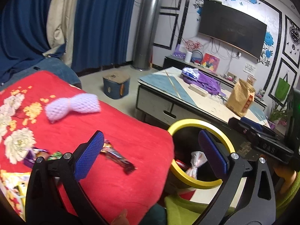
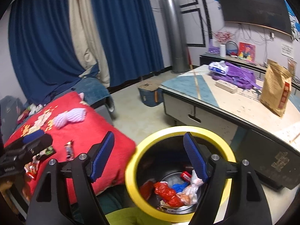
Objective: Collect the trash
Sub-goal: 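Move both tools back over the snack packets on the bed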
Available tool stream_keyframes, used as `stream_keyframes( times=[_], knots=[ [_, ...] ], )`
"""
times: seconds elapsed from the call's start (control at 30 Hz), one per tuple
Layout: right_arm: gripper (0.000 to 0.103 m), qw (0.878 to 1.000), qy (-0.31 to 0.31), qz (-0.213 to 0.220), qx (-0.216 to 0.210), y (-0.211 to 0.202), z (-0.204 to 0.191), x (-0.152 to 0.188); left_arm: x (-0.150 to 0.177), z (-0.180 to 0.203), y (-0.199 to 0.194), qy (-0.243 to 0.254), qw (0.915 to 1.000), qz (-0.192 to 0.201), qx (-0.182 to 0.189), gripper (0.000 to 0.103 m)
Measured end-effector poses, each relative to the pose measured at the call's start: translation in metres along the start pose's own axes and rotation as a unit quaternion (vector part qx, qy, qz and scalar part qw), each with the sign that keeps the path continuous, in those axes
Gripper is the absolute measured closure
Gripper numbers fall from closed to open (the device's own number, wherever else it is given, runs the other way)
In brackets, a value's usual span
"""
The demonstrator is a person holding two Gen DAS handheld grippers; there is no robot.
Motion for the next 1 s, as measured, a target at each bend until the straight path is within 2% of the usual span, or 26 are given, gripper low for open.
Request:
stream_keyframes(
  times=[0.27,0.57,1.0],
  knots=[
    [0.026,0.998,-0.045,0.006,-0.044,-0.010,-0.046,0.002,-0.014,-0.032,-0.023,-0.010,0.9985,0.031,-0.043,0.011],
    [0.025,0.991,-0.098,0.008,-0.096,-0.021,-0.103,0.011,-0.021,-0.062,-0.045,-0.021,0.9952,0.053,-0.079,0.011],
    [0.025,0.977,-0.147,-0.007,-0.156,-0.023,-0.164,0.027,-0.022,-0.100,-0.063,-0.028,0.9900,0.062,-0.123,0.011]
  ],
)
Point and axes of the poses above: each gripper's, at about its wrist camera, not at the fingertips, and y roughly the way its jaws point, z to its right, x to its underside, the point moved 6 cm from there along y, roughly the way its jaws point, and after that the axes turned 10 degrees about z, right-handed, at the moved point
